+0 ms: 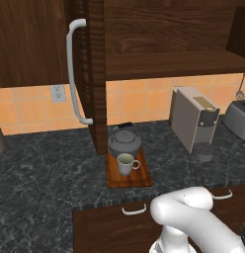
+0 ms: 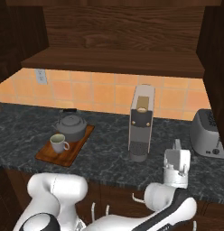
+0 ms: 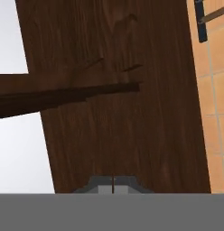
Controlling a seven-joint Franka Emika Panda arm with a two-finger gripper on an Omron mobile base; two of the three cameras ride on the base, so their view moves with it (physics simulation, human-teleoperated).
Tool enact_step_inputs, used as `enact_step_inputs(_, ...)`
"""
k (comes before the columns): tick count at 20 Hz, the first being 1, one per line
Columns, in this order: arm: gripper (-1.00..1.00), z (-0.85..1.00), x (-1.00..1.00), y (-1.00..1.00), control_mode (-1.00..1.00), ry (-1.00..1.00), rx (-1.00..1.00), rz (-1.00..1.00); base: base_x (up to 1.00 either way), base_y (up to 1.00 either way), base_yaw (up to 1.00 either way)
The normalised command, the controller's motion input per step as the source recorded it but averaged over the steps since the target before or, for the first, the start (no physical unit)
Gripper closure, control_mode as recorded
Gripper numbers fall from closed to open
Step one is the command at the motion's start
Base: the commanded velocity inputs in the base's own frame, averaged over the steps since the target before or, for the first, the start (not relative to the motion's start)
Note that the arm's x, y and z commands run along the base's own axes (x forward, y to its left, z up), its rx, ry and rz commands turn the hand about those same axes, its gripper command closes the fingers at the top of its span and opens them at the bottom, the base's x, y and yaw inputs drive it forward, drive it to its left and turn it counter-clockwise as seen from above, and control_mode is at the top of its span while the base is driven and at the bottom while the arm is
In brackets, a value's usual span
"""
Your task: Pick the kettle from the counter and place it on the tray. Then pick the mug from the cabinet and place it on the tray. Then close the cabinet doors.
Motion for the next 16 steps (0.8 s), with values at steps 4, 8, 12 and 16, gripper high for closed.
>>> enact_step_inputs(4, 1.0, 0.17, 0.0, -0.65, -1.0, -0.05, 0.15, -0.11, 0.0, 0.0, 0.0)
enact_step_inputs(8, 1.0, 0.26, -0.09, -0.59, -1.0, -0.09, 0.11, -0.11, 0.0, 0.0, 0.0)
enact_step_inputs(12, 1.0, 0.46, -0.14, -0.48, -1.0, -0.02, 0.07, -0.17, 0.0, 0.0, 0.0)
enact_step_inputs(16, 1.0, 0.41, 0.0, -0.3, -1.0, 0.0, 0.03, -0.19, 0.0, 0.0, 0.0)
